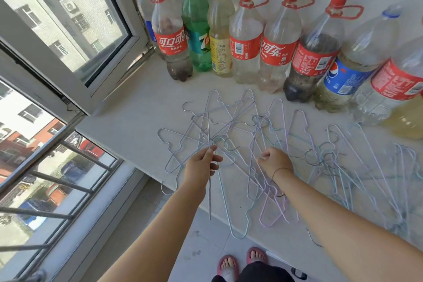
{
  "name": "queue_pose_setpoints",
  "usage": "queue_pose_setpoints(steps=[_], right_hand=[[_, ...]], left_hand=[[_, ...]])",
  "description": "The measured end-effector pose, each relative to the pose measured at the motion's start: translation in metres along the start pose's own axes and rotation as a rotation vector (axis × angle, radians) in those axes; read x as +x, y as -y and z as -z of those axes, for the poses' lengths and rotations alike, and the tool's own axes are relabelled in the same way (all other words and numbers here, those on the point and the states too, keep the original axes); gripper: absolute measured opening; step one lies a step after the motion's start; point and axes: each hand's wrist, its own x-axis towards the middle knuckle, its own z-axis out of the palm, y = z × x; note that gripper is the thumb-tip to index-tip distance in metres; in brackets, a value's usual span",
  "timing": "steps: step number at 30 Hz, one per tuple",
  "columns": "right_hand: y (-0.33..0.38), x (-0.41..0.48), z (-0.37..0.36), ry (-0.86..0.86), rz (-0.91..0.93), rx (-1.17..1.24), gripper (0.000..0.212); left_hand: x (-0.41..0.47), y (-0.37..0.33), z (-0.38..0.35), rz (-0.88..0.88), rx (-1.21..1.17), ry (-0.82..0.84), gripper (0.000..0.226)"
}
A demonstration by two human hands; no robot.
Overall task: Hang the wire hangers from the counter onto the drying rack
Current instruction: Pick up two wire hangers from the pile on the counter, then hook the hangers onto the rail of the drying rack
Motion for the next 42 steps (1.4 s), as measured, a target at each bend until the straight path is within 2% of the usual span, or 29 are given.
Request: queue_pose_setpoints(steps=[4,9,18,21,25,31,42], right_hand=[[0.001,0.0,-0.002,0.041,0.039,-0.098,0.014],[0.001,-0.004,-0.005,0.057,0.051,-0.08,0.015],[0.015,-0.031,0.028,-0.19,0.092,0.528,0.019],[0.03,-0.048,0.042,-0.18,0.099,0.713,0.018],[0.055,-0.073,0.054,-0.091,0.179,0.887,0.01],[0.095,-0.112,0.056,0.151,0.33,0.903,0.016],[0.133,-0.213,0.027,0.67,0.579,0.748,0.011]], left_hand=[[-0.001,0.0,0.002,-0.013,0.004,-0.001,0.021],[-0.004,0.0,0.005,-0.012,-0.035,0.009,0.022],[-0.008,-0.012,0.006,-0.051,-0.026,0.046,0.019],[-0.011,-0.017,0.006,-0.07,-0.022,0.074,0.019],[-0.023,-0.027,0.014,-0.13,-0.033,0.084,0.018],[-0.059,-0.029,0.048,-0.179,-0.099,-0.028,0.017],[-0.217,0.012,0.132,-0.275,-0.251,-0.473,0.017]])
